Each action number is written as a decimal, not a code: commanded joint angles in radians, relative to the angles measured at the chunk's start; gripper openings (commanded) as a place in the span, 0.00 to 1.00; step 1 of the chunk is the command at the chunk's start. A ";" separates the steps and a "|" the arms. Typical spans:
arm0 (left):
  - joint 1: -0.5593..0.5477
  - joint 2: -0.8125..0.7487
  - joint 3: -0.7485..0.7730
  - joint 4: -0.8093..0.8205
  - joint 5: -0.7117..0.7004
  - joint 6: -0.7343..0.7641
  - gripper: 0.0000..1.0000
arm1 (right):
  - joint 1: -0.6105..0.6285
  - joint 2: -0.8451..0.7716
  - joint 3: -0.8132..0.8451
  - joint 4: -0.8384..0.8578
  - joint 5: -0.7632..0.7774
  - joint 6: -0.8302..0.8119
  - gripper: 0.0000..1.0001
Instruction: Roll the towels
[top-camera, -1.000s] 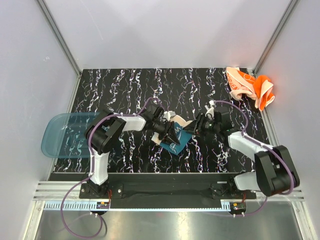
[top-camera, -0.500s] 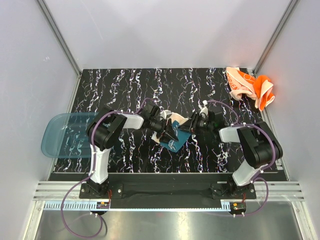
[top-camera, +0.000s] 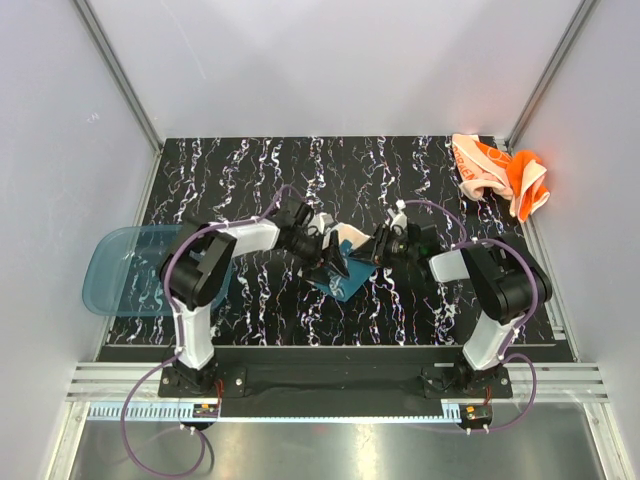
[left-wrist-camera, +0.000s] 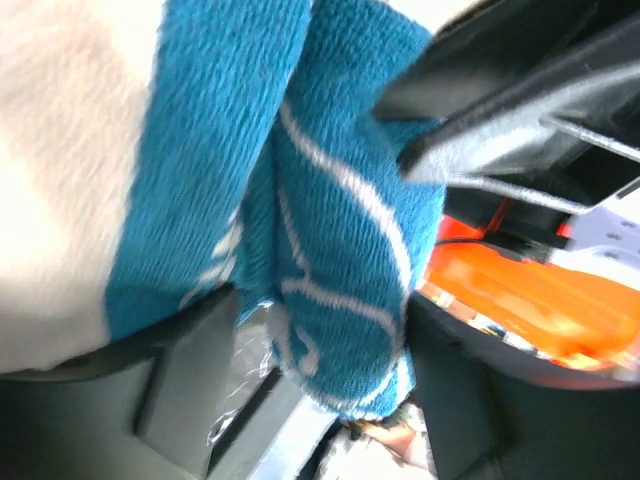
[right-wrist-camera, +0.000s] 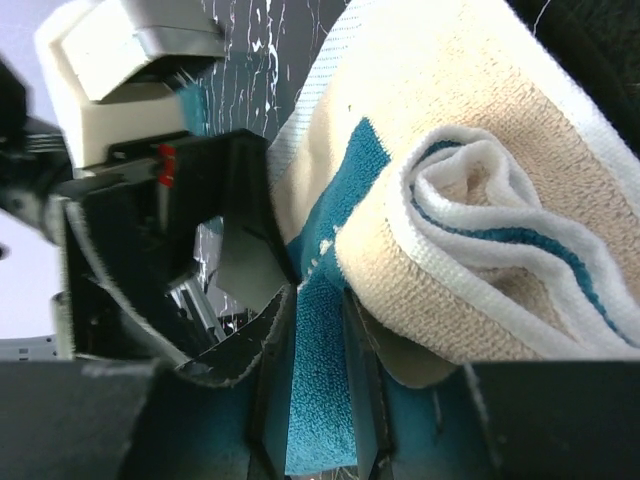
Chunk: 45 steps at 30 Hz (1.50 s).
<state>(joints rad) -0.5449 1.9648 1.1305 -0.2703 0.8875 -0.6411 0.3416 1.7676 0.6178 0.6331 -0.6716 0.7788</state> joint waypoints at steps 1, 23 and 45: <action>0.010 -0.101 0.057 -0.170 -0.224 0.118 0.77 | 0.016 0.047 -0.010 -0.148 0.122 -0.081 0.33; -0.466 -0.192 0.299 -0.397 -1.036 0.434 0.80 | 0.053 0.050 0.043 -0.277 0.165 -0.124 0.31; -0.467 -0.055 0.065 -0.192 -1.030 0.366 0.77 | 0.053 0.059 0.085 -0.348 0.159 -0.133 0.29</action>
<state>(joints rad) -1.0138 1.8717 1.2564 -0.4835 -0.1699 -0.2371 0.3866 1.7893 0.7174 0.4770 -0.6140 0.7143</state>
